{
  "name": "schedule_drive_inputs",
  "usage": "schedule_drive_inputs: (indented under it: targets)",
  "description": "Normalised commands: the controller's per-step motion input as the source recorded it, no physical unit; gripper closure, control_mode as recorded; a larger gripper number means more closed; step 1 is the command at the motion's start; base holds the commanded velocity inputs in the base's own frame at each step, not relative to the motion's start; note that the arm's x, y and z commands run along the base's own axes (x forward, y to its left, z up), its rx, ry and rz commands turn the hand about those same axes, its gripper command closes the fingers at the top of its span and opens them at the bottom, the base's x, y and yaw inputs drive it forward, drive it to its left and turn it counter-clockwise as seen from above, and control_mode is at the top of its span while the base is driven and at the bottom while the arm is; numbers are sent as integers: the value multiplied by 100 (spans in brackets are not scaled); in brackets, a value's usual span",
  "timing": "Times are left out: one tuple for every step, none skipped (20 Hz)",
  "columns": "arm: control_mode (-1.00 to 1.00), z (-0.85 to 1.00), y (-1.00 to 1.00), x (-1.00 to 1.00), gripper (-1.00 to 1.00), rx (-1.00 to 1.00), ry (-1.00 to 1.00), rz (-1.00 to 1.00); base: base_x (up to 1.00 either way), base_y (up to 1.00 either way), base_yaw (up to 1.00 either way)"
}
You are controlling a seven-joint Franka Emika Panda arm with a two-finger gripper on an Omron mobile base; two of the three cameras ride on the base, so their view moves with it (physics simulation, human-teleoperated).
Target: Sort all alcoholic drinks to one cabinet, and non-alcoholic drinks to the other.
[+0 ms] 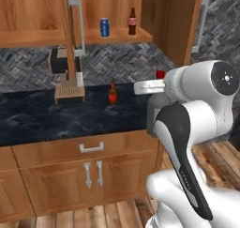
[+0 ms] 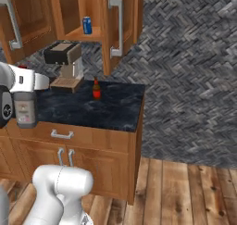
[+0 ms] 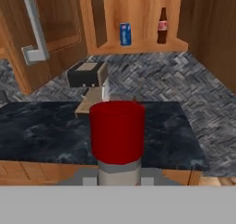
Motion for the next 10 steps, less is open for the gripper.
schedule_drive_inputs:
  targets:
    - [100, 0, 0, 0, 100, 0, 0, 0, -84, 40, 0]
    - [100, 0, 0, 0, 100, 0, 0, 0, -71, 54, 0]
    - [100, 0, 0, 0, 100, 0, 0, 0, -61, 66, 0]
    - [100, 0, 0, 0, 100, 0, 0, 0, -51, 78, 0]
    - [100, 0, 0, 0, 100, 0, 0, 0, -41, 100, 0]
    - [100, 0, 0, 0, 100, 0, 0, 0, -35, 100, 0]
    - [100, 0, 0, 0, 100, 0, 0, 0, -24, 100, 0]
    - [100, 0, 0, 0, 100, 0, 0, 0, -19, 100, 0]
    - [100, 0, 0, 0, 100, 0, 0, 0, -11, 100, -1]
    - [100, 0, 0, 0, 100, 0, 0, 0, -3, 100, -1]
